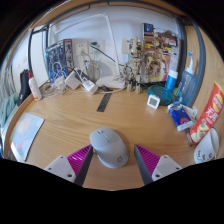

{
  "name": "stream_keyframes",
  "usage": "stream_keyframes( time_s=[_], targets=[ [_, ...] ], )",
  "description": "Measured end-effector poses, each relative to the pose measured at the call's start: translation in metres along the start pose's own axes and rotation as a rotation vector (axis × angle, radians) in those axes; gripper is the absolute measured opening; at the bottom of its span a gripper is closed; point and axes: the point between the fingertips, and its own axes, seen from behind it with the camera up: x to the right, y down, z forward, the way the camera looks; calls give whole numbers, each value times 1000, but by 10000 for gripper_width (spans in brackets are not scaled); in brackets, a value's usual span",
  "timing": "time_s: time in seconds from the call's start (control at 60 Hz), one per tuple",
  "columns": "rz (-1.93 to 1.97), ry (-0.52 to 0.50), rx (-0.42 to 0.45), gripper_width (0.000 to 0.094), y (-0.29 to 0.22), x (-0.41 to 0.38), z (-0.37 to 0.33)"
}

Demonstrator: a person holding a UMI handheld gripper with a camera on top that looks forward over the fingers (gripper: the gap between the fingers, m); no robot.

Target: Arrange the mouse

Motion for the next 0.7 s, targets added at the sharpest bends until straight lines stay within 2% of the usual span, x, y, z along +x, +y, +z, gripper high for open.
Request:
stream_keyframes(
  time_s=[0.2,0.317,0.533,0.667,0.7],
  targets=[
    [41,9,-7,674,-22,12,23],
    [73,24,-9,536,-29,20,29],
    [81,46,-18,464,-28,23,30],
    [103,78,-43,328,-26,24,29],
    [112,89,-54,355,-25,24,29]
  ],
)
